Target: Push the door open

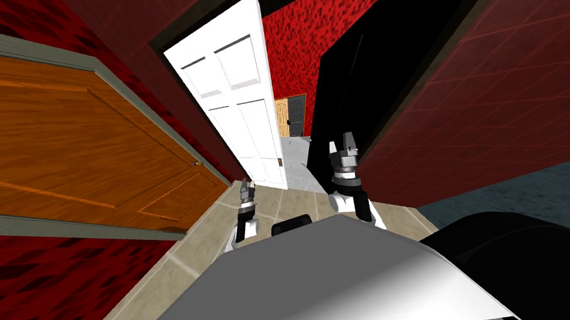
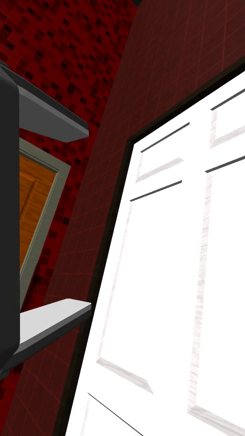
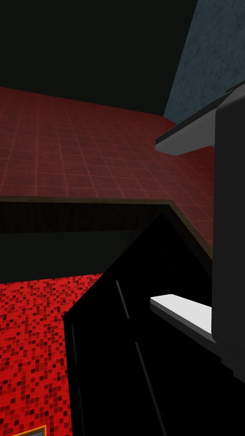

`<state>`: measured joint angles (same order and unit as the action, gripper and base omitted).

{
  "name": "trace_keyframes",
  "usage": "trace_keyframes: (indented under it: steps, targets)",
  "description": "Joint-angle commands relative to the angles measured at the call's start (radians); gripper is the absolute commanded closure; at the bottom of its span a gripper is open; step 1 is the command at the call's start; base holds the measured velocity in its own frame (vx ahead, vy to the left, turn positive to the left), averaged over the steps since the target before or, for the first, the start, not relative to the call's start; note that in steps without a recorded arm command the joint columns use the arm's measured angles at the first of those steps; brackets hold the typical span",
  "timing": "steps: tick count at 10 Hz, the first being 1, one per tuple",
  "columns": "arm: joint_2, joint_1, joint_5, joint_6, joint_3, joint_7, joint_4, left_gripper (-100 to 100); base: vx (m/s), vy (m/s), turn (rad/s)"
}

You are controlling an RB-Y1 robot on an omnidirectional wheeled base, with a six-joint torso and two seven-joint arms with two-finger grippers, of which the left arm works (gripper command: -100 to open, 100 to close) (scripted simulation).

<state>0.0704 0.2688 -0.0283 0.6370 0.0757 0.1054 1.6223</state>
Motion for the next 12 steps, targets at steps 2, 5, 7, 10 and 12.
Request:
trace_keyframes:
  steps: [2,5,7,10,12]
  targets:
    - [0.003,-0.023,-0.008,0.013,0.012,0.001,-0.068,-100,0.074,-0.005,-0.042]
    - [0.005,-0.051,-0.02,0.025,0.03,0.002,-0.158,-100,0.097,-0.001,-0.049]
    - [0.005,-0.07,-0.027,0.032,0.042,0.003,-0.215,-100,0.096,-0.012,-0.05]
    - [0.004,-0.097,-0.038,0.044,0.06,0.004,-0.3,-100,0.097,-0.005,-0.053]
    - [0.003,-0.115,-0.045,0.051,0.071,0.004,-0.355,-100,0.11,-0.002,-0.045]
